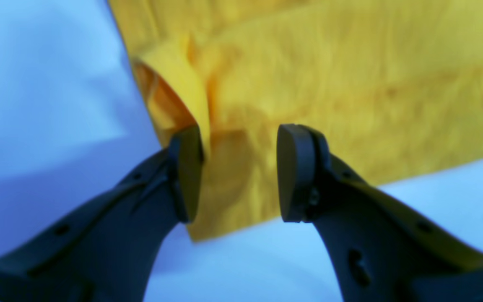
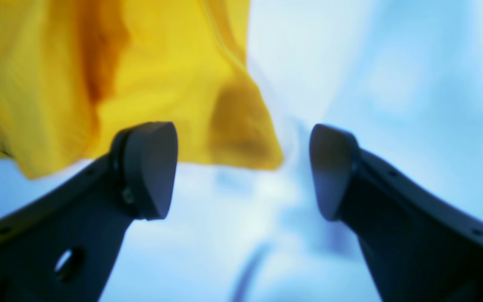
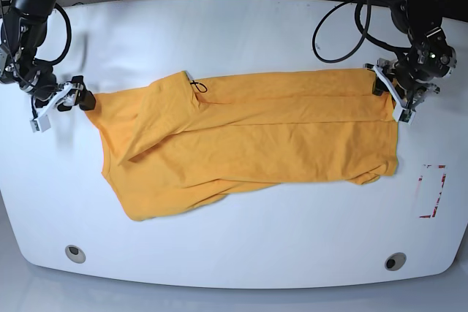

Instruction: Fold the T-shirt properly

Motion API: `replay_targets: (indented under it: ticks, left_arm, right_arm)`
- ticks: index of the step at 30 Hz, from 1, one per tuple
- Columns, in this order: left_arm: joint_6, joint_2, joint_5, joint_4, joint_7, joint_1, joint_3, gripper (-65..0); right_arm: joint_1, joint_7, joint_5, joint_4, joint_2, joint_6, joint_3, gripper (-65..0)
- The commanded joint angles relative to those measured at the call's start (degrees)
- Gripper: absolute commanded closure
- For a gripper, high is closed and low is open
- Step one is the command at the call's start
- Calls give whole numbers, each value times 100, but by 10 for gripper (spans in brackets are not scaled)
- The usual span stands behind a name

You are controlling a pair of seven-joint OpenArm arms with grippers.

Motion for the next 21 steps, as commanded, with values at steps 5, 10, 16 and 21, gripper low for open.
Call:
replay_targets:
  ticks: [5, 10, 16, 21]
  left_arm:
    - [-6, -71, -46, 188, -345, 189, -15, -261]
    - [-6, -89, -46, -49, -732, 233, -15, -261]
    - [-6, -89, -46, -401, -785, 189, -7, -256]
    - [-6, -106, -46, -454, -873, 224, 2, -140]
  right_arm:
    - [63, 548, -968, 109, -293, 36, 46, -472]
    - [63, 574, -1021, 118, -539, 36, 46, -460]
    - [63, 566, -1012, 118, -662, 36, 46, -166]
    - [19, 539, -1012, 127, -662, 36, 46, -6]
